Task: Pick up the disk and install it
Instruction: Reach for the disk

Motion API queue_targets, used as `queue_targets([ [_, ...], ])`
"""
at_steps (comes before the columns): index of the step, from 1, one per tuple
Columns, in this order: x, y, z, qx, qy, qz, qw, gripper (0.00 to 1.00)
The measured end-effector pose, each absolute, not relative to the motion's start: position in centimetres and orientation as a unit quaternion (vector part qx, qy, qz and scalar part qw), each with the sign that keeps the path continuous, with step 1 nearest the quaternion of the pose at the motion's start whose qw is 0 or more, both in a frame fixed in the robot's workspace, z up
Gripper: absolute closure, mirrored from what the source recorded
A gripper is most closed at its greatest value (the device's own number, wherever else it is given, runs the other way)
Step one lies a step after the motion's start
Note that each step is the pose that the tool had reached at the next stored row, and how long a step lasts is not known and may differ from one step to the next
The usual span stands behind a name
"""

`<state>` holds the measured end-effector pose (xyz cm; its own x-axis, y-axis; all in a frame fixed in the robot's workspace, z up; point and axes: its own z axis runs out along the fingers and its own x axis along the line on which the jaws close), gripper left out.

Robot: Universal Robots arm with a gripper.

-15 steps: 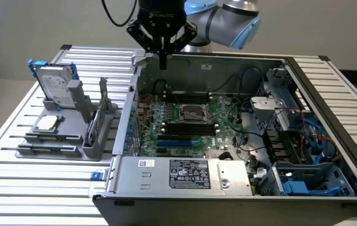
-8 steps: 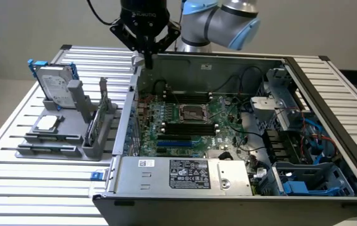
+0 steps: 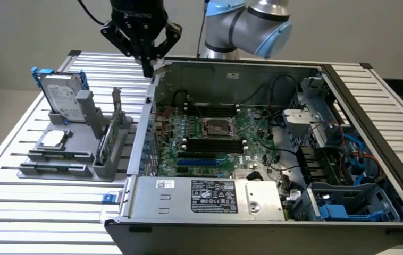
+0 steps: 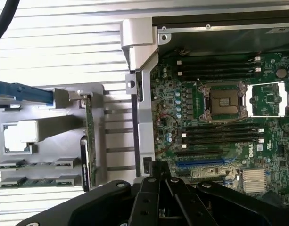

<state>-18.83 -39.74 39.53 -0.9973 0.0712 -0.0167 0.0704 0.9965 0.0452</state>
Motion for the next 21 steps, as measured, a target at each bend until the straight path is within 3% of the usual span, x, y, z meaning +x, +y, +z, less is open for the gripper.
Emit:
queue_targets([
  [21, -28.4, -35.6, 38.9, 0.035, 0.999, 0.010, 0.009, 0.89],
])
